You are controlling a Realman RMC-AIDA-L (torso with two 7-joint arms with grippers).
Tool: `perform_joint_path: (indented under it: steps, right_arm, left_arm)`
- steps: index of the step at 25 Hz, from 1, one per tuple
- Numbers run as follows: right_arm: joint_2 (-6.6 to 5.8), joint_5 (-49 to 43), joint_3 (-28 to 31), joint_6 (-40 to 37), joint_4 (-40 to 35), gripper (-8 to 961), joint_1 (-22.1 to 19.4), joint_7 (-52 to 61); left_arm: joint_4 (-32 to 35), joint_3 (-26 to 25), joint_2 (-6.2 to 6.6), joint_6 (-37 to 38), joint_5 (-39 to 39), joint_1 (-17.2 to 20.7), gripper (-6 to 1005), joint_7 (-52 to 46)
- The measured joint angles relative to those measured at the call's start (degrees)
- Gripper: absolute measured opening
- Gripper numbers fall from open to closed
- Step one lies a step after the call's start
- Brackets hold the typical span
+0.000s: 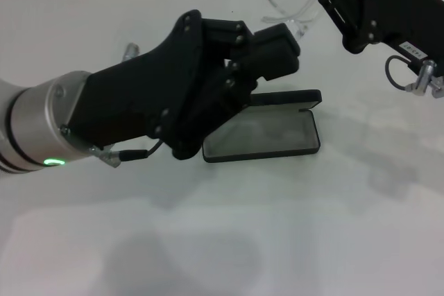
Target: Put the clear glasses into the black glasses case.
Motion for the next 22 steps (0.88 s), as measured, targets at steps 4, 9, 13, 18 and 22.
perform_joint_path:
  steps: [4,9,13,18,22]
  right_arm:
    - [0.00,0.75,0.14,-0.04,0.03,139,-0.94,-1.17]
    - [-0.04,4.29,0.16,-0.89,0.01,139,-2.28,-1.89]
    - [-0.14,7.49,0.30,-4.25,0.17,140,-3.05,-2.01]
    - [-0.07,10.10,-0.01,-7.17,-0.11,140,-2.01,-1.69]
    - [-0.02,10.00,-1.62,-5.78,0.40,141,0.09,-1.82]
  left_arm:
    - [0.93,-0.15,0.17,0.03,-0.61,1.11,54,0.02]
    - [0.63,-0.19,0.34,0.03,-1.14,1.41,54,0.09]
    - [-0.21,-0.19,0.34,-0.12,-0.95,1.43,54,0.73]
    - [-1.13,-0.15,0.29,-0.59,1.16,0.25,55,0.86]
    - [-3.24,0.27,-0.06,-0.77,2.29,-2.12,55,1.04]
